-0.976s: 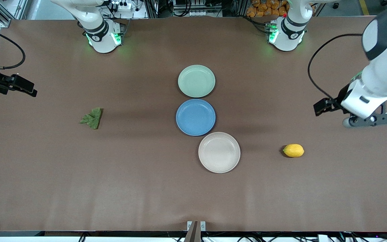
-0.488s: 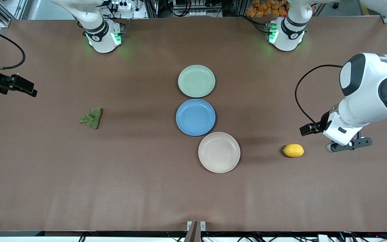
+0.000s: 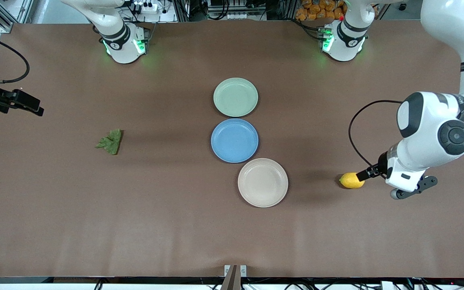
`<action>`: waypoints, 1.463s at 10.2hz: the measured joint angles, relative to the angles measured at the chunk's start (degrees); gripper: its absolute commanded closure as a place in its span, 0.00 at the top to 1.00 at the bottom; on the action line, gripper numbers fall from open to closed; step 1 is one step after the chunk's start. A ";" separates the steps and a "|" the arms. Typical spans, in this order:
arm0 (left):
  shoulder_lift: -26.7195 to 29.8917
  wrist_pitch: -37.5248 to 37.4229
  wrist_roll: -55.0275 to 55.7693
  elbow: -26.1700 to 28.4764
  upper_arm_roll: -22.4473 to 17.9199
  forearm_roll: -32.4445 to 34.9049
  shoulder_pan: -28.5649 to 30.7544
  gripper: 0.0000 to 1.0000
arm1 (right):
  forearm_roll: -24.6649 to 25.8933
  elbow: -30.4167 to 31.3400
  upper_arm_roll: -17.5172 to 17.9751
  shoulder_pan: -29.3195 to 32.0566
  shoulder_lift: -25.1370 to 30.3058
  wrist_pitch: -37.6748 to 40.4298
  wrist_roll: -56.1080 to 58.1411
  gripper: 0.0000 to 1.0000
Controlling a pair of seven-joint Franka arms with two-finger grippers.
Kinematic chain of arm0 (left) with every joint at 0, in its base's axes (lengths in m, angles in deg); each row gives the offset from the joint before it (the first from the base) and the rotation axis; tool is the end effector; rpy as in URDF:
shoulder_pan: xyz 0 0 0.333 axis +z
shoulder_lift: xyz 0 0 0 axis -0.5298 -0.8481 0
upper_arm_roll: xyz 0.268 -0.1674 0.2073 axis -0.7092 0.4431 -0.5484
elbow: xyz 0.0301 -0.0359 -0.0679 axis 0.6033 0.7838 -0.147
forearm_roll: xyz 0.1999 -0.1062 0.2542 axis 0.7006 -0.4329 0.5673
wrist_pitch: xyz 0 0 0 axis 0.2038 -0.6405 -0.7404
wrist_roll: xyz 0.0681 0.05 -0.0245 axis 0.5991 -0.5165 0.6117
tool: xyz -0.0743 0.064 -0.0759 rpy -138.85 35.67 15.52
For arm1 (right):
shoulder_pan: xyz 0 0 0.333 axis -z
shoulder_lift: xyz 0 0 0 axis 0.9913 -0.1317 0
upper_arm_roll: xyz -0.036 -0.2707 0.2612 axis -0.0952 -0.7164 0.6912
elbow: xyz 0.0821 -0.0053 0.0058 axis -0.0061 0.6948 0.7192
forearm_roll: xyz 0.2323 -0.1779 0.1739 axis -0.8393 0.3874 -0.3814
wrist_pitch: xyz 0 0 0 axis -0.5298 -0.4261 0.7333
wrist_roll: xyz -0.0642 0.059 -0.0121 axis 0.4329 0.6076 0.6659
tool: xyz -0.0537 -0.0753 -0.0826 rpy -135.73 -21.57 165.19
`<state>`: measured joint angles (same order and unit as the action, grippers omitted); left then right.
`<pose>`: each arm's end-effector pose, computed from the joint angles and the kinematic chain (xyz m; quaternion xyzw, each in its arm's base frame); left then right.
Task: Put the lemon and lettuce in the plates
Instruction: 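Move the left gripper down over the yellow lemon, then grasp the lemon with the left gripper while the right gripper grasps the lettuce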
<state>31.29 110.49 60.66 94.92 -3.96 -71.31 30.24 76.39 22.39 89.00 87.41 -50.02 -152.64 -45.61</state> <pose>0.6478 -0.0754 0.4270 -0.9763 -0.2165 0.0036 0.0013 0.5152 -0.0051 0.6657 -0.9982 0.0510 0.0312 0.0015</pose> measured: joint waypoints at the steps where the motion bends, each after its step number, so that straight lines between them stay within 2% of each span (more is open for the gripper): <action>1: -0.91 0.35 4.14 -0.02 0.00 0.43 -0.05 1.00 | 0.00 0.01 0.00 0.01 0.00 0.00 0.04 1.00; 5: -4.38 4.81 26.47 -0.09 -0.02 0.91 -0.16 1.00 | 0.00 0.25 -0.02 0.64 -0.19 0.04 0.50 1.00; 8: -6.19 6.94 34.85 -0.10 -0.06 1.15 -0.13 1.00 | 0.00 0.31 -0.02 0.69 -0.55 0.53 0.60 1.00; 11: -8.65 9.33 42.78 -0.07 0.01 7.29 -0.32 1.00 | 0.00 0.61 -0.01 0.70 -0.91 0.74 0.64 1.00; 15: -11.75 11.86 44.42 0.04 0.03 8.60 -0.56 1.00 | 0.00 2.24 -0.03 0.85 -5.62 -1.36 1.88 1.00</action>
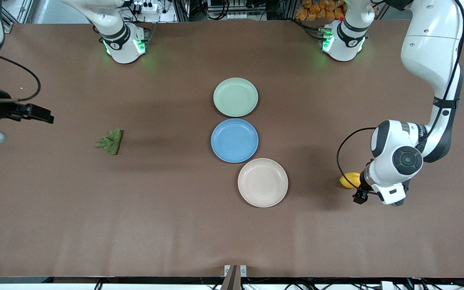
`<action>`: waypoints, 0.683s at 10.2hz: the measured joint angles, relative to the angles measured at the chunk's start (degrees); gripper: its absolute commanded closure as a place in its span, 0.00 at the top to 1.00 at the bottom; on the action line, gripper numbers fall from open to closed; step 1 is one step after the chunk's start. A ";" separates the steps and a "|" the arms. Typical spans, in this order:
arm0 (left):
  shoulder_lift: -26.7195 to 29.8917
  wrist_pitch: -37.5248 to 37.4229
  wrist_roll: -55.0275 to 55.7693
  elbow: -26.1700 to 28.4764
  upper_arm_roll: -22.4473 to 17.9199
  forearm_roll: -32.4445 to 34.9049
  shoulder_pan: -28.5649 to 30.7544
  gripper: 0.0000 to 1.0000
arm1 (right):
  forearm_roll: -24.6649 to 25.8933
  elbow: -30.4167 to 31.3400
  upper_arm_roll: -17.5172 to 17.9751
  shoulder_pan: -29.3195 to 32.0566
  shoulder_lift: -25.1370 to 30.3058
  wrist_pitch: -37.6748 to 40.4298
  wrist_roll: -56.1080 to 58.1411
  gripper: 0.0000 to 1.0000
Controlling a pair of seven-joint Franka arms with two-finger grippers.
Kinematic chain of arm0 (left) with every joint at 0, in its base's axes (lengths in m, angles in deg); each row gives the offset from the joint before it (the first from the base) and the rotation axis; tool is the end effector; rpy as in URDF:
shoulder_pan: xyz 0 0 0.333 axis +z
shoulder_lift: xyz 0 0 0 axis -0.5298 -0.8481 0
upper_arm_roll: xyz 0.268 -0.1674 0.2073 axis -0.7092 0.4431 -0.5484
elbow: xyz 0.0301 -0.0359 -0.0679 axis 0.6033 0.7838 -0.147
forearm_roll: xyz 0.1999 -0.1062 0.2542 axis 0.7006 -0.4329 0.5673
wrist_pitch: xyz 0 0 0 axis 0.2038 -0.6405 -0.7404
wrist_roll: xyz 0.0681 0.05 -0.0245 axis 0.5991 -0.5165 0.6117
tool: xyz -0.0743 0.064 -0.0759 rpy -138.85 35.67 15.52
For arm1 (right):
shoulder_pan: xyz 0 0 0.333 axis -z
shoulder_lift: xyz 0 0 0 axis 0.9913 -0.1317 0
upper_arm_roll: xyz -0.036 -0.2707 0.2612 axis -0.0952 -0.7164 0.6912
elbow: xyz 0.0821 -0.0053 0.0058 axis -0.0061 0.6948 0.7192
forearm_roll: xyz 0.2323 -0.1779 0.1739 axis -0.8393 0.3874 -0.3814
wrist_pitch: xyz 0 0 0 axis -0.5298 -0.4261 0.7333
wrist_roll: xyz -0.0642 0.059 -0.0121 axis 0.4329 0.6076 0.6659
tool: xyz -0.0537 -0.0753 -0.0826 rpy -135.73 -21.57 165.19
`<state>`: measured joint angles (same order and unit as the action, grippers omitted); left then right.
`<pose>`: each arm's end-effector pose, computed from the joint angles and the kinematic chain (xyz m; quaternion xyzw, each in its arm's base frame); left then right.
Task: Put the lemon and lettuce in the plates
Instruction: 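Grasp the lemon with the left gripper while the right gripper grasps the lettuce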
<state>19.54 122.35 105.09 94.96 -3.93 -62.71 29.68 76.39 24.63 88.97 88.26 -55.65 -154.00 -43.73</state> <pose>0.6807 -0.0806 0.3079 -0.8499 -0.5251 -0.0294 0.0333 0.5450 -0.0159 0.5995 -0.9952 0.0422 0.0877 0.0050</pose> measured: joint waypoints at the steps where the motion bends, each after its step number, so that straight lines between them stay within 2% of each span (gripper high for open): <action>1: -0.58 0.46 0.00 0.14 0.02 0.05 -0.01 1.00 | 0.00 1.71 0.00 0.14 -1.58 -3.22 0.21 1.00; 4: -0.83 3.10 0.00 2.02 0.05 0.42 -0.06 1.00 | 0.02 13.92 -0.05 0.72 -4.22 -16.85 0.52 1.00; 7: -0.81 4.48 0.00 3.76 0.03 1.45 -0.06 1.00 | 0.03 20.42 -0.13 1.87 -5.79 -24.77 0.59 1.00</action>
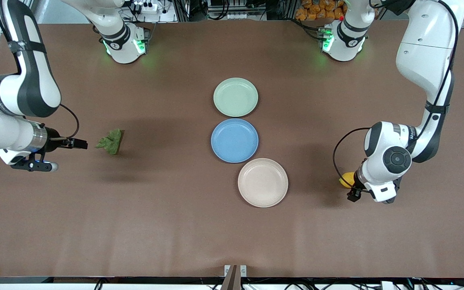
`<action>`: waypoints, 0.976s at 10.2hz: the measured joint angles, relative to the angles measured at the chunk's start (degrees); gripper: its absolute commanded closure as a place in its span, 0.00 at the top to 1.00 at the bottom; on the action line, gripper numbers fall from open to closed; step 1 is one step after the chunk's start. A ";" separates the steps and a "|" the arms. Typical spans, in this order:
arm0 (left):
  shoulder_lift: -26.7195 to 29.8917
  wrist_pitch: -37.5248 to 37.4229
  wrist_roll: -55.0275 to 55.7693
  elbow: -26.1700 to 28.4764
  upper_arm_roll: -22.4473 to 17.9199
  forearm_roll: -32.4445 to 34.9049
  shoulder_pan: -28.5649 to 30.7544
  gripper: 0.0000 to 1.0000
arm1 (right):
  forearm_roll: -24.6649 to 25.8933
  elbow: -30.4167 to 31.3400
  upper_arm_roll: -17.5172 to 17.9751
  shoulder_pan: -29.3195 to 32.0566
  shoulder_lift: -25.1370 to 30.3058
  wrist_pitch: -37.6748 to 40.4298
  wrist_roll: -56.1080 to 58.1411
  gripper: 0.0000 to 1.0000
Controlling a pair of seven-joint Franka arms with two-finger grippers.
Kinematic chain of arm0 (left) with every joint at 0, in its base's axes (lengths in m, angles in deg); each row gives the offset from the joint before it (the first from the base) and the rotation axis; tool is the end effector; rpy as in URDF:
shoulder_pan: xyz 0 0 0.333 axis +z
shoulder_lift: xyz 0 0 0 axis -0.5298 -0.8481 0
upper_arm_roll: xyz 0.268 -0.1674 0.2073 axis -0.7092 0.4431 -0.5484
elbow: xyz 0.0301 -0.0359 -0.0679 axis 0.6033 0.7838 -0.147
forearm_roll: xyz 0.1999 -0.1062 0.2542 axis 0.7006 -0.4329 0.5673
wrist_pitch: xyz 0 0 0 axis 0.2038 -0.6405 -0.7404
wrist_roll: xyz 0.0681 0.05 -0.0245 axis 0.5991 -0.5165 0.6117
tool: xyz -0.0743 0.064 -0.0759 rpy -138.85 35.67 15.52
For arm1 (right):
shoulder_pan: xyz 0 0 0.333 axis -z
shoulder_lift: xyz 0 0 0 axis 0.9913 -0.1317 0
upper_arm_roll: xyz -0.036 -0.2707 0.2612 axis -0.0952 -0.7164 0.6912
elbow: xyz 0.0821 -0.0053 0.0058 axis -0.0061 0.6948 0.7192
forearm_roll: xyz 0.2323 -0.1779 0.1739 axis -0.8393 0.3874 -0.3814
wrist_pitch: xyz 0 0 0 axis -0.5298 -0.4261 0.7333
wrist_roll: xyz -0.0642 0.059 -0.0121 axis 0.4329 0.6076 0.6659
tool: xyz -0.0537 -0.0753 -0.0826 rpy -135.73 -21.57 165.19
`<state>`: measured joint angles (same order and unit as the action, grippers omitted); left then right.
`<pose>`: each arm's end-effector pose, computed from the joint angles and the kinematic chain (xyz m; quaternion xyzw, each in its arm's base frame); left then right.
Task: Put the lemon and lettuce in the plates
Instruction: 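Grasp the lemon with the left gripper while the right gripper grasps the lettuce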
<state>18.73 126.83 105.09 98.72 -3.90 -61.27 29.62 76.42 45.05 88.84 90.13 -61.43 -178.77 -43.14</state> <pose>0.6705 -0.0833 0.2800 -0.8576 -0.5121 -0.0310 0.0355 0.5611 -0.0354 0.4283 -0.9934 0.0547 0.0999 0.0104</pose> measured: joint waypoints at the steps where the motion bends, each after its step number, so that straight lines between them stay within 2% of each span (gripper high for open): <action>1: -0.01 0.29 0.00 0.56 0.01 0.61 -0.01 1.00 | 0.00 2.56 -0.01 0.29 -0.24 -3.25 0.05 1.00; 7: -0.03 0.87 0.00 2.32 0.03 2.21 -0.88 1.00 | 0.00 21.77 0.14 0.36 -0.48 -27.95 0.07 1.00; 10: -0.05 0.87 0.00 2.74 0.00 3.28 -1.14 1.00 | 0.00 24.86 0.50 -0.03 -1.07 -31.28 0.07 1.00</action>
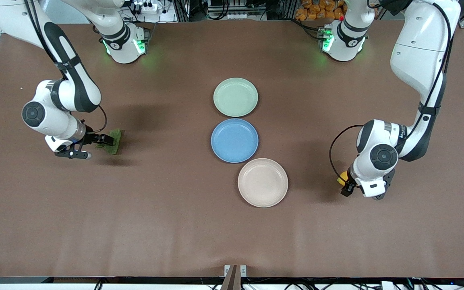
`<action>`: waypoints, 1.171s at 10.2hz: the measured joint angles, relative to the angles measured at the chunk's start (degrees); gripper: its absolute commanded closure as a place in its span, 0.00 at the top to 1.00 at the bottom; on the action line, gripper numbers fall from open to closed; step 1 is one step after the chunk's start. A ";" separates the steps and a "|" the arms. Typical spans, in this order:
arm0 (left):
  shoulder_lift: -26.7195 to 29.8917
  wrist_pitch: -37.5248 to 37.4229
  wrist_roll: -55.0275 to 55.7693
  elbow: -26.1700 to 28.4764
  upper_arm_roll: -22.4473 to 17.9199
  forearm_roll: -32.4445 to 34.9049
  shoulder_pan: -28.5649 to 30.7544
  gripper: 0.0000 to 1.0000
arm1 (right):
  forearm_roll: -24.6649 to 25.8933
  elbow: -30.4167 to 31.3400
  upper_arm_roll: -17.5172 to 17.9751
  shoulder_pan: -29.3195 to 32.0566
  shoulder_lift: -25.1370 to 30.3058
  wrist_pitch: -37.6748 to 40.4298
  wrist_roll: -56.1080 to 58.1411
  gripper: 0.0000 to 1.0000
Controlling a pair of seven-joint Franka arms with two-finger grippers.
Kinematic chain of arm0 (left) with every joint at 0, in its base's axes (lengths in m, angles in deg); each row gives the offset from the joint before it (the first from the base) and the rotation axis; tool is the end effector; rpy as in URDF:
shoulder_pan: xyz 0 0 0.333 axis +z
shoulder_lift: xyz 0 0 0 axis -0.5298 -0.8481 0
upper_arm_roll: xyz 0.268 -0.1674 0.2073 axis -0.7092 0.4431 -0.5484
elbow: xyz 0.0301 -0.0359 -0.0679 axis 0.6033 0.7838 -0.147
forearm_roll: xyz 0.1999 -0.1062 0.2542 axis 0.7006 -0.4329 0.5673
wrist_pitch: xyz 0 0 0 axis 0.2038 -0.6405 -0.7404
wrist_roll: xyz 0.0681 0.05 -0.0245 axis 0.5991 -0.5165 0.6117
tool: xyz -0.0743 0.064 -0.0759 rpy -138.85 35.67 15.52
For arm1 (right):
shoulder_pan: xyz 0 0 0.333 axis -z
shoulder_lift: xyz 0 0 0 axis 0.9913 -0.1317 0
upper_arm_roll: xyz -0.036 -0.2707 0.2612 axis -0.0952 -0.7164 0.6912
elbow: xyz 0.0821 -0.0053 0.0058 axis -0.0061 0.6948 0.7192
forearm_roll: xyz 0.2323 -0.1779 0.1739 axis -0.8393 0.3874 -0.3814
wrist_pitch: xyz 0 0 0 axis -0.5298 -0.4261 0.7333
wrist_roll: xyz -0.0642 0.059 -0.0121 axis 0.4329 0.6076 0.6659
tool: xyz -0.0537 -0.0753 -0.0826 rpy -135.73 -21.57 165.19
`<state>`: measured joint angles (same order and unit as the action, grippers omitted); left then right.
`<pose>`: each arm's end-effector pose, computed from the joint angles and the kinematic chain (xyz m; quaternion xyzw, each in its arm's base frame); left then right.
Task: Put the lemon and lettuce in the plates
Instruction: 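Grasp the lemon with the left gripper while the right gripper grasps the lettuce, then carry the lemon to the cream plate while the right gripper carries lettuce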
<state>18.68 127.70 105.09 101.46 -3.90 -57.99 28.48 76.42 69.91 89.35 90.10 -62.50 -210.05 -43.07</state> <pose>0.6560 -0.0951 0.2630 -0.8735 -0.4822 -0.0315 0.0583 0.5006 -0.0248 0.3014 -0.9972 0.0504 0.0532 0.0120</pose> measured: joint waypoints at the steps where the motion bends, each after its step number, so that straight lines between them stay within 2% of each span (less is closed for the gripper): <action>1: -0.08 0.04 0.00 0.12 0.00 0.70 0.00 1.00 | 0.00 0.42 0.07 -0.02 -0.58 -1.29 0.00 1.00; 4: -1.53 2.15 0.02 0.32 0.00 0.90 -0.01 1.00 | 0.00 1.10 0.08 -0.02 -4.02 -4.83 0.00 1.00; 5: -1.92 2.48 0.02 0.32 0.00 0.90 -0.01 1.00 | 0.00 1.10 0.08 -0.02 -5.24 -5.43 0.00 0.78; 7: -1.94 2.54 0.02 0.27 -0.01 0.90 0.01 1.00 | 0.13 0.82 -0.02 -0.29 -5.87 -5.45 -0.01 0.27; 8: -1.94 2.57 0.02 0.26 -0.01 0.90 0.01 1.00 | 0.12 0.39 0.04 -0.54 -5.63 -4.81 -0.01 0.09; 9: -1.94 2.64 0.11 0.18 -0.01 0.90 0.04 1.00 | 0.12 -0.61 0.06 -1.00 -5.43 -2.72 -0.11 0.02; 12: -1.93 3.62 1.25 -0.37 -0.01 0.90 0.10 1.00 | 0.05 -8.23 0.23 -1.57 -5.47 11.98 -0.20 0.02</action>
<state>16.74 131.32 106.34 101.09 -3.91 -57.09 28.58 76.47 61.68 89.57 88.53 -67.97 -198.06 -43.27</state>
